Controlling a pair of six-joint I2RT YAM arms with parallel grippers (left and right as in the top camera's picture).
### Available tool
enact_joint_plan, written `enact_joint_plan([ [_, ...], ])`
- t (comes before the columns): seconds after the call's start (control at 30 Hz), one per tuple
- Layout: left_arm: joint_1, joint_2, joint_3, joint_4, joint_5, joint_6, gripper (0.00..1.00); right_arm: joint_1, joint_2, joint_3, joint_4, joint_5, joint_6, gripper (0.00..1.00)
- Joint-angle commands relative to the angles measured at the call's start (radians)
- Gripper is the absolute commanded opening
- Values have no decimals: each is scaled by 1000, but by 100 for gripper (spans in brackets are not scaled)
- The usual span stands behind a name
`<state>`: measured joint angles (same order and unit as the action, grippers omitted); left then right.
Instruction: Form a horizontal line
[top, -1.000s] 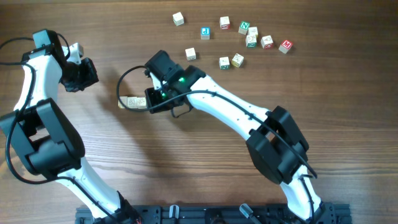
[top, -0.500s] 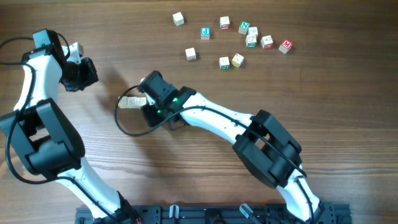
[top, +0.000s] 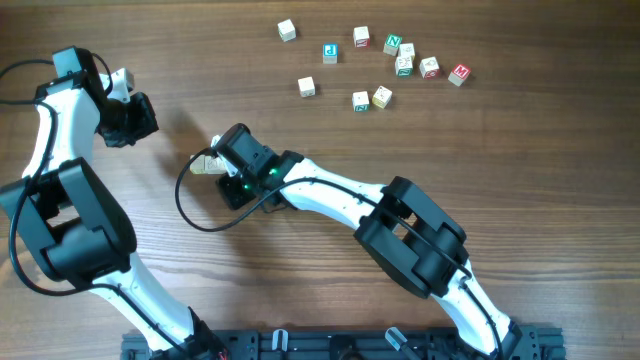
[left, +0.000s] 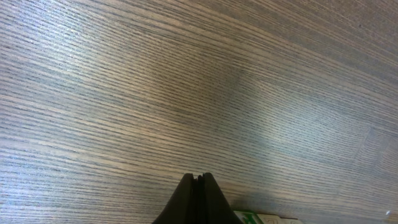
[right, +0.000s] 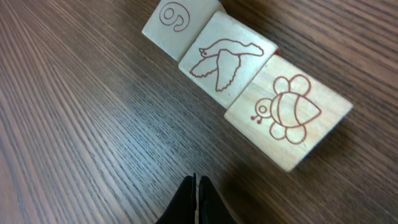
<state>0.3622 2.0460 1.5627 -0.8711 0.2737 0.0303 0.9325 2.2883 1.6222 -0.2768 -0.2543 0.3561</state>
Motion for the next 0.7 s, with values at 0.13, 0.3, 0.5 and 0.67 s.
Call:
enact_joint_plan([
  [0.13,0,6,10,3,5,-13,4,6,29,-8,34,23,-13,5],
  [0.3,0,6,10,3,5,-13,4,6,29,-8,53,64,-14,4],
  [0.5,0,6,10,3,5,-13,4,6,29,-8,70,84,-15,5],
  [0.67,0,6,10,3,5,-13,4,6,29,-8,85,110,-15,4],
])
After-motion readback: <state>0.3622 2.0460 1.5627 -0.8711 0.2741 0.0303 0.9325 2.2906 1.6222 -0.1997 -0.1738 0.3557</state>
